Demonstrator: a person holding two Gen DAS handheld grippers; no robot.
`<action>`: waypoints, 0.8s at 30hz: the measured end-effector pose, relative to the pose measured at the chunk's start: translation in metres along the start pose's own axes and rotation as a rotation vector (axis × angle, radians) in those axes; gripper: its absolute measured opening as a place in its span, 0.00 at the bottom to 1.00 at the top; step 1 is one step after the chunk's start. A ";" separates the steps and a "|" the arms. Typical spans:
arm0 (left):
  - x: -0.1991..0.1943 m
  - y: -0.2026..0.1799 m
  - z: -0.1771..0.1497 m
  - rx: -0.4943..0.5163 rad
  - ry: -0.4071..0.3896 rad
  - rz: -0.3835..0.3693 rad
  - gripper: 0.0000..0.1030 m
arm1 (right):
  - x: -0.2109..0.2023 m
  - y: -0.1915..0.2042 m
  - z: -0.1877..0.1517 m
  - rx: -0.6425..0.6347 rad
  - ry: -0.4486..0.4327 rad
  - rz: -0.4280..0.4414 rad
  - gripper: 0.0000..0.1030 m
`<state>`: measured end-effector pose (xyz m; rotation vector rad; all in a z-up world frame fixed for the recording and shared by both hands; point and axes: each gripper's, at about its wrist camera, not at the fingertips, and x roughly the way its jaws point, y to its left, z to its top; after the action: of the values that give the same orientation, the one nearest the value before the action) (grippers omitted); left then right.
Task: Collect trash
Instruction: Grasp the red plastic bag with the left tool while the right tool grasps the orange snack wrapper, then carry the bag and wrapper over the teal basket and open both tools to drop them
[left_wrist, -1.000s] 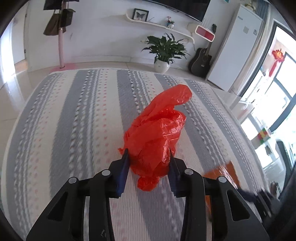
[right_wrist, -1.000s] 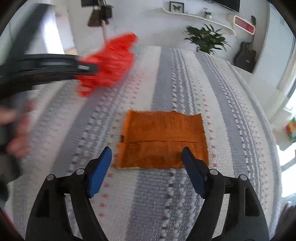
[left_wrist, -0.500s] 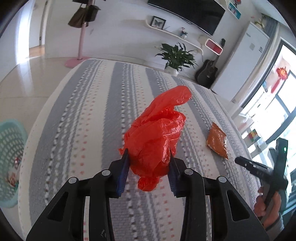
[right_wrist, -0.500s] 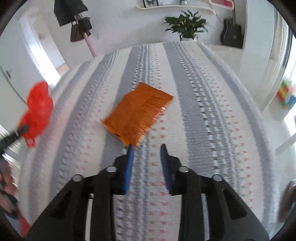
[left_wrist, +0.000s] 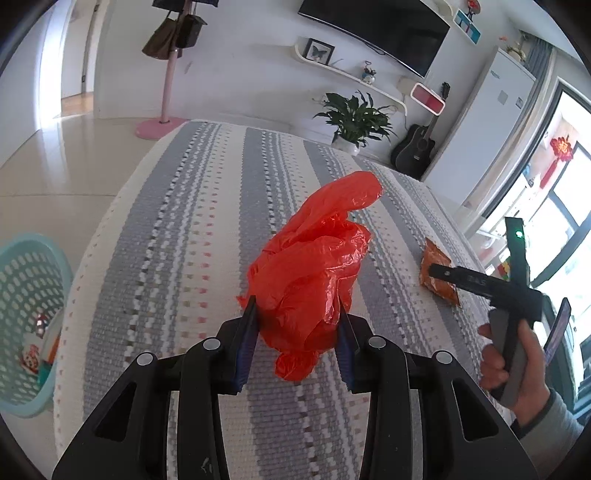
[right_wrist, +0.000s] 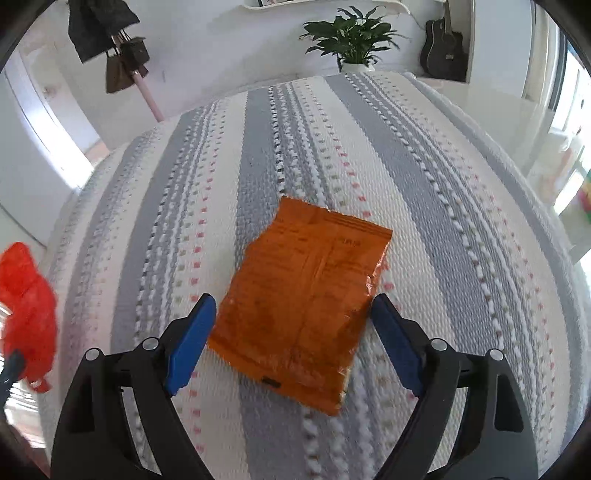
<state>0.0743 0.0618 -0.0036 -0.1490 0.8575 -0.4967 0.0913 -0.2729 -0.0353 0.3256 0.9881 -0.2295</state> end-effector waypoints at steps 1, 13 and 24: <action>-0.001 -0.001 0.001 0.000 -0.002 0.001 0.34 | 0.001 0.005 -0.001 -0.017 -0.008 -0.018 0.77; -0.018 0.009 0.004 -0.011 -0.047 0.014 0.34 | -0.002 0.042 -0.012 -0.169 -0.070 -0.025 0.12; -0.070 0.059 0.019 -0.103 -0.165 0.115 0.34 | -0.063 0.123 -0.009 -0.268 -0.184 0.228 0.06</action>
<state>0.0712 0.1461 0.0379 -0.2306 0.7259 -0.3280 0.0915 -0.1526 0.0336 0.1663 0.7807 0.0802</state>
